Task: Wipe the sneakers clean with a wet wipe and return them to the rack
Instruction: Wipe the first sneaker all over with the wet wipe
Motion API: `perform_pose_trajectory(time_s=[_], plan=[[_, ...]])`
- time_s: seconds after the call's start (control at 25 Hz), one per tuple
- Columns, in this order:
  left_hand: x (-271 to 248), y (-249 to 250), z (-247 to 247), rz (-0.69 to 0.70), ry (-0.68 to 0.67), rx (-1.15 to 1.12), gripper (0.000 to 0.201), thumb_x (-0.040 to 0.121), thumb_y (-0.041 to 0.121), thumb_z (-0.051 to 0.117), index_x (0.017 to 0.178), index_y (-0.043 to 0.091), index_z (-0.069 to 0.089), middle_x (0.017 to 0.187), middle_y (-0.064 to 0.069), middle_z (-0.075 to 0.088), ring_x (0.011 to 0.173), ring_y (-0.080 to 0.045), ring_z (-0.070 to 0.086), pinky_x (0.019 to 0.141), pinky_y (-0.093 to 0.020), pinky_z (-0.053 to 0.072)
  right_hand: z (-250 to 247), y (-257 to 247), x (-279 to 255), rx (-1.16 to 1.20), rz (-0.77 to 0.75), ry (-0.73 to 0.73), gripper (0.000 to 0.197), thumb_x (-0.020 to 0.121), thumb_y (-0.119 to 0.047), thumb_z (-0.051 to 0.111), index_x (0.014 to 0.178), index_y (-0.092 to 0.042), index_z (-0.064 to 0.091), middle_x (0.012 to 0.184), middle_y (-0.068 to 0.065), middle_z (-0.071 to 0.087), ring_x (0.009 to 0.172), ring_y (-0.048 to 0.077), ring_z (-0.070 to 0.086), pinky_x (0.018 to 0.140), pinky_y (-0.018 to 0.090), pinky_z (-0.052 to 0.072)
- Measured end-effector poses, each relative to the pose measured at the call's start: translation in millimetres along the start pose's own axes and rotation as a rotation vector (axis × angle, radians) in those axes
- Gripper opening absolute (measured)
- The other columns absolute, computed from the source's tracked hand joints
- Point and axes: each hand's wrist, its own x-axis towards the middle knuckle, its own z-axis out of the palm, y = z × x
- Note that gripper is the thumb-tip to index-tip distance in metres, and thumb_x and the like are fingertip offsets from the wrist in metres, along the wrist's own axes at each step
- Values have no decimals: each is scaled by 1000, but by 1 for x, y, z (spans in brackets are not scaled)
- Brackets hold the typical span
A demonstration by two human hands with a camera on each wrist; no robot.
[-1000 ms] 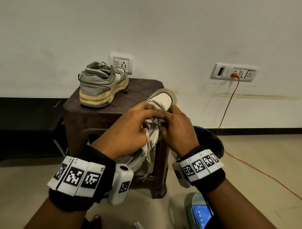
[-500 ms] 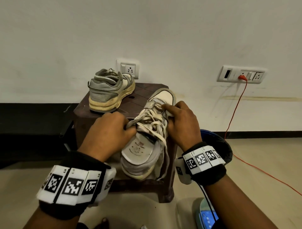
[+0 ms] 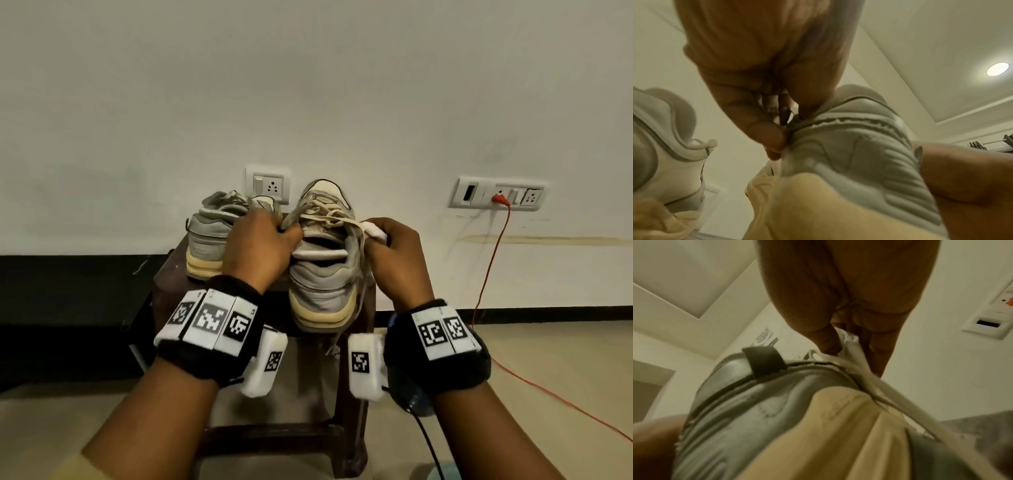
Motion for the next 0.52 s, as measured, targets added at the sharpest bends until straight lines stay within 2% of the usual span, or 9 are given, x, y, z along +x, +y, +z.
perform_pose_trajectory(time_s=[0.12, 0.16, 0.24, 0.28, 0.36, 0.44, 0.52], plan=[[42, 3, 12, -63, -15, -4, 38, 86, 32, 63, 62, 3, 61, 52, -6, 50, 63, -31, 54, 54, -29, 29, 13, 6, 45, -19, 57, -2, 24, 70, -20, 53, 83, -14, 72, 83, 2, 72, 82, 25, 66, 74, 40, 53], [54, 1, 17, -78, -29, 17, 38, 87, 34, 62, 67, 1, 63, 59, -9, 56, 69, -33, 58, 57, -29, 33, 17, 10, 57, -38, 79, -12, 24, 68, -20, 52, 81, -13, 71, 81, 4, 72, 82, 29, 65, 74, 42, 53], [74, -6, 30, -102, -57, 68, 39, 87, 39, 62, 87, 0, 69, 85, -17, 68, 89, -37, 63, 68, -33, 43, 25, 20, 74, -96, 98, -30, 26, 66, -21, 49, 76, -7, 68, 77, 12, 70, 78, 34, 63, 71, 43, 53], [81, -10, 36, -115, -61, 96, 42, 87, 41, 62, 94, 0, 68, 96, -20, 69, 96, -38, 62, 74, -35, 45, 28, 26, 80, -126, 97, -41, 27, 66, -21, 48, 74, -3, 66, 76, 17, 68, 74, 35, 61, 68, 41, 52], [88, -13, 44, -139, -56, 149, 46, 89, 45, 58, 100, 0, 67, 105, -22, 68, 102, -40, 61, 80, -38, 47, 33, 34, 86, -154, 108, -69, 30, 64, -22, 46, 72, 0, 64, 75, 21, 66, 70, 33, 58, 65, 39, 49], [90, -17, 48, -147, -39, 184, 47, 92, 45, 53, 103, 2, 66, 108, -22, 67, 104, -40, 61, 82, -39, 47, 37, 38, 89, -154, 126, -80, 26, 64, -22, 46, 70, -5, 66, 74, 16, 67, 73, 30, 60, 67, 38, 50], [88, -23, 51, -150, -45, 202, 42, 93, 41, 53, 106, 3, 65, 111, -21, 66, 107, -39, 59, 86, -39, 46, 41, 41, 92, -159, 135, -99, 21, 69, -19, 50, 75, -13, 69, 82, 10, 70, 82, 28, 63, 75, 37, 51]])
